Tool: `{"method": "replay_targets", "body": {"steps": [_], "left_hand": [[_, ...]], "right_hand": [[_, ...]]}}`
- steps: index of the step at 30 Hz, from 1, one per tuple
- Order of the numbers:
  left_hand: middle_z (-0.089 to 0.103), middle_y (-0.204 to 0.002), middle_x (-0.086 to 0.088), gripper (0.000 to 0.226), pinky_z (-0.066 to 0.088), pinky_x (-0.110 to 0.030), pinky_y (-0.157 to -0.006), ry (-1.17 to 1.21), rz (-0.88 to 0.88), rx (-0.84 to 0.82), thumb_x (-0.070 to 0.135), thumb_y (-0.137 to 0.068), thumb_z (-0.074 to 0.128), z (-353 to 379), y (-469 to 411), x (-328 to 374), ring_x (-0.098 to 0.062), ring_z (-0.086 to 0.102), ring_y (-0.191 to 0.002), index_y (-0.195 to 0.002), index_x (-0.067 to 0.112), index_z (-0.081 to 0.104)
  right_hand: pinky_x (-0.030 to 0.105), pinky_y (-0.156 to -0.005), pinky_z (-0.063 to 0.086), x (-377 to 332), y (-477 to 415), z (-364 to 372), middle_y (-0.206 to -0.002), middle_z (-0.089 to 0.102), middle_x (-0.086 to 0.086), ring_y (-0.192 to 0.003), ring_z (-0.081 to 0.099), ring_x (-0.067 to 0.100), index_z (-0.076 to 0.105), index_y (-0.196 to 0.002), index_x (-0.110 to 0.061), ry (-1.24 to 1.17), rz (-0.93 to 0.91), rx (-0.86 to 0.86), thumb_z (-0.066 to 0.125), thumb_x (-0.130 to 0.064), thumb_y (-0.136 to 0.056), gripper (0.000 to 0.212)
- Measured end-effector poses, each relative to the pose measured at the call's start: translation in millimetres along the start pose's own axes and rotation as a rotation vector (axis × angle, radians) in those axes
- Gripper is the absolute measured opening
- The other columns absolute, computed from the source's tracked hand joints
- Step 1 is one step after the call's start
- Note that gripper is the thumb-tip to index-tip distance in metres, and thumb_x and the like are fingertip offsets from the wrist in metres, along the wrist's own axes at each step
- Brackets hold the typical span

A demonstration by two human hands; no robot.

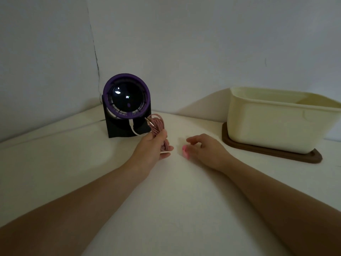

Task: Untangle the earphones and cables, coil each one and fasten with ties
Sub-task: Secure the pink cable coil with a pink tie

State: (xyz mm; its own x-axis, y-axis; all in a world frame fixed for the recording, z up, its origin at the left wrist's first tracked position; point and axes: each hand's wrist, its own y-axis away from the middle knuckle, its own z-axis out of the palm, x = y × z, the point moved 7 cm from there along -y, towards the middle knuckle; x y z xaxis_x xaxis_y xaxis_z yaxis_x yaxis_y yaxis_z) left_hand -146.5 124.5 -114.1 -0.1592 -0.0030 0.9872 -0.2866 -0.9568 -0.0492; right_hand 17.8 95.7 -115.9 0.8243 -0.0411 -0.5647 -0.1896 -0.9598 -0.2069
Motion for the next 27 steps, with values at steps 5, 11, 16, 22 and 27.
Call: {"method": "replay_targets", "body": {"steps": [5, 11, 16, 22, 27], "left_hand": [[0.054, -0.074, -0.002, 0.022, 0.051, -0.029, -0.073, -0.057, 0.033, -0.048, 0.019, -0.099, 0.044, 7.4, 6.5, 2.9, -0.013, 0.062, -0.073, -0.079, 0.013, 0.053], [0.055, -0.074, -0.003, 0.021, 0.051, -0.034, -0.079, 0.117, -0.006, -0.085, 0.018, -0.098, 0.045, 22.7, 18.1, 11.7, -0.014, 0.061, -0.076, -0.079, 0.012, 0.053], [0.058, -0.072, -0.005, 0.024, 0.051, -0.036, -0.078, 0.185, -0.037, -0.264, 0.018, -0.098, 0.044, 91.9, 32.7, 15.5, -0.014, 0.061, -0.07, -0.078, 0.01, 0.052], [0.066, -0.083, -0.006, 0.021, 0.052, -0.037, -0.083, 0.143, 0.007, -0.452, 0.021, -0.099, 0.043, 191.1, 54.2, 18.2, -0.018, 0.062, -0.078, -0.09, 0.008, 0.057], [0.07, -0.096, -0.009, 0.024, 0.053, -0.027, -0.079, 0.043, 0.091, -0.535, 0.02, -0.1, 0.042, 245.1, 63.2, 4.1, -0.018, 0.067, -0.091, -0.095, 0.012, 0.063]], "right_hand": [[0.025, -0.072, 0.041, -3.9, 4.0, 0.3, -0.098, 0.063, -0.011, -0.078, 0.054, 0.003, 0.064, -0.085, -0.031, 0.007, -0.086, 0.029, 0.059, -0.041, -0.087, 0.011], [0.023, -0.065, 0.043, -14.5, 33.7, -41.3, -0.079, 0.073, -0.006, -0.066, 0.054, 0.012, 0.061, -0.086, -0.019, -0.447, -0.154, 0.149, 0.066, -0.026, -0.088, 0.009], [0.016, -0.066, 0.048, -13.5, 72.3, -94.0, -0.077, 0.069, -0.008, -0.064, 0.06, 0.006, 0.064, -0.089, -0.021, -0.468, -0.199, 0.177, 0.068, -0.016, -0.085, 0.008], [0.017, -0.064, 0.048, 37.5, 120.7, -155.9, -0.08, 0.069, -0.012, -0.064, 0.06, 0.006, 0.068, -0.09, -0.023, -0.161, -0.117, 0.36, 0.065, -0.023, -0.087, 0.004], [0.007, -0.065, 0.046, 64.6, 150.1, -174.6, -0.08, 0.063, -0.005, -0.069, 0.058, -0.001, 0.069, -0.092, -0.015, -0.091, -0.127, 0.564, 0.065, -0.008, -0.083, 0.013]]}}
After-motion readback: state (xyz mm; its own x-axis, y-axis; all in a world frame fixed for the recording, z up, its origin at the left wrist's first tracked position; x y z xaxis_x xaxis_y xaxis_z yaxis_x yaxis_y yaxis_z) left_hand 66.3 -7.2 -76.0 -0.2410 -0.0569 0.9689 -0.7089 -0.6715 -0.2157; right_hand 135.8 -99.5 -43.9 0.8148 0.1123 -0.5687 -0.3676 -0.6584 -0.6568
